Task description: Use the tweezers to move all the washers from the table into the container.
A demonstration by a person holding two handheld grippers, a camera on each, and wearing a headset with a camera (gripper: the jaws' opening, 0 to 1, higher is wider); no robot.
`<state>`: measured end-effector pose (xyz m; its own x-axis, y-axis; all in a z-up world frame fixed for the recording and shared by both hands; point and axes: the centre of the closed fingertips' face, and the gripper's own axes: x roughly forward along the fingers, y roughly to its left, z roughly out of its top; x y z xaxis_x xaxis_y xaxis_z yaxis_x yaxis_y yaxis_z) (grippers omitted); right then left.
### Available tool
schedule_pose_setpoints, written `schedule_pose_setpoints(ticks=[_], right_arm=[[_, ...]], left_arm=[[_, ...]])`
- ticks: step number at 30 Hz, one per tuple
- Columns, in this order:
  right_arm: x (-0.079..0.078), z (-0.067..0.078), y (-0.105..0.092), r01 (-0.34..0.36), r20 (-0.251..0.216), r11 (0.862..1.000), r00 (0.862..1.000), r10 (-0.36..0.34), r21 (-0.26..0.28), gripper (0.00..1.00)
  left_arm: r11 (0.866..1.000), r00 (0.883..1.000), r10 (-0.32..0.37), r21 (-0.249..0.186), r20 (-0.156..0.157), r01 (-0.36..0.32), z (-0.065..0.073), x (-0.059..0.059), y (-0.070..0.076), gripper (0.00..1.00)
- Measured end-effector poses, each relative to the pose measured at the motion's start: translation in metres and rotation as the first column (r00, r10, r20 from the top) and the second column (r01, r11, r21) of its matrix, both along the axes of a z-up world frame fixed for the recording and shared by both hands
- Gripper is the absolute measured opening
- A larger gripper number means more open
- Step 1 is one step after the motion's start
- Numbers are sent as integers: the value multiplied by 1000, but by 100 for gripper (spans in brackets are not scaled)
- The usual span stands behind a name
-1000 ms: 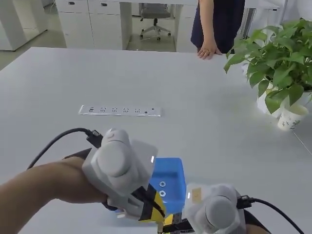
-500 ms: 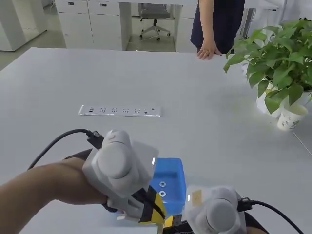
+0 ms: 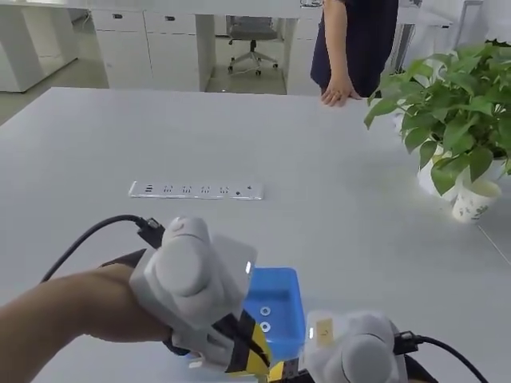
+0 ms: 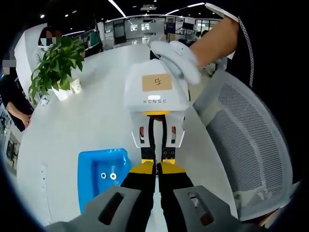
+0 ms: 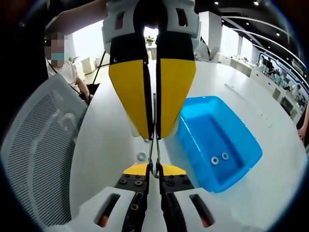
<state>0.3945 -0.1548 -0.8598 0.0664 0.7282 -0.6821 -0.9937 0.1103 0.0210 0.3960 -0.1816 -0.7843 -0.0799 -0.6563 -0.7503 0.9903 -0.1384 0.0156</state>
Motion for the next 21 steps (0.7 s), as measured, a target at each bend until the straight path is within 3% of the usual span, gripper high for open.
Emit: schedule_pose_setpoints(ticks=[21], right_arm=[[1,27,-2,-16,32,1000,999,16,-3,9]], left_arm=[[1000,1000,4,-19,22,-4,27,0,0,5]])
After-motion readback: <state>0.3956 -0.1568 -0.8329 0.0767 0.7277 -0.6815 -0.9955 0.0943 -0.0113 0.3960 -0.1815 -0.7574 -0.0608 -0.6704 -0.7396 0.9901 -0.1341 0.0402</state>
